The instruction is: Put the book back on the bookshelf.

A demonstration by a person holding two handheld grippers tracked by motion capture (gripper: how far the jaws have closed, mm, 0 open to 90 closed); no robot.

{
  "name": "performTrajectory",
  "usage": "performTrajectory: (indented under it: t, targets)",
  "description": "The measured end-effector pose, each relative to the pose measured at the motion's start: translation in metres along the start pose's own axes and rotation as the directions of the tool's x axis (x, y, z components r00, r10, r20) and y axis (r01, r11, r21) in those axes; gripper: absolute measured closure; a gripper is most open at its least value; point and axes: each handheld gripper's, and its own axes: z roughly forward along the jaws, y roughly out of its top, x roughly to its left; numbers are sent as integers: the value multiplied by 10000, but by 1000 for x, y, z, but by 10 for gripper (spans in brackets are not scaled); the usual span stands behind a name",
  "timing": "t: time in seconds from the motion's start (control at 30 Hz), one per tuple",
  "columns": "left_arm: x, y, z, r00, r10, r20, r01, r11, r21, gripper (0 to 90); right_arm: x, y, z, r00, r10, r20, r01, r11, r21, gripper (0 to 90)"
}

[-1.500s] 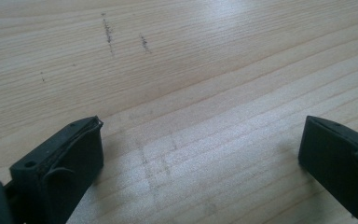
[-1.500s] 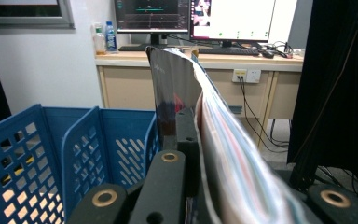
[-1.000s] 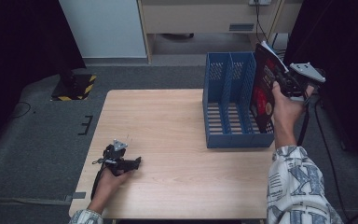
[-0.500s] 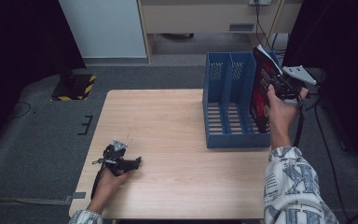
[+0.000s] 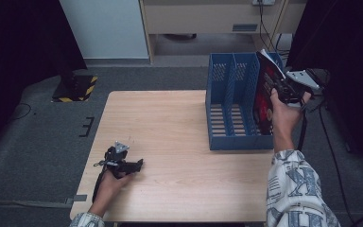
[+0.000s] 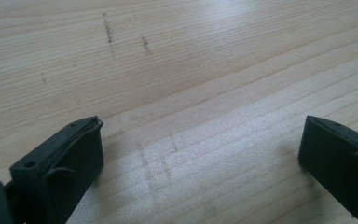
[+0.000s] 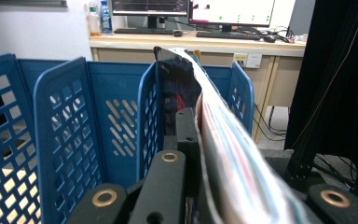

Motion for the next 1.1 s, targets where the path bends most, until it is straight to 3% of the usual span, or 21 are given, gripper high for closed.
performTrajectory:
  t: [0.43,1.1]
  targets:
    - [-1,0,0,10000,-47,-48,47,10000,-2,0,-10,-10,-1,9998,187,-54,-187,9998,-90,871]
    - [-1,0,0,9999,-85,-84,85,10000,-2,0,-16,-16,6,9998,-147,148,150,9996,-250,871]
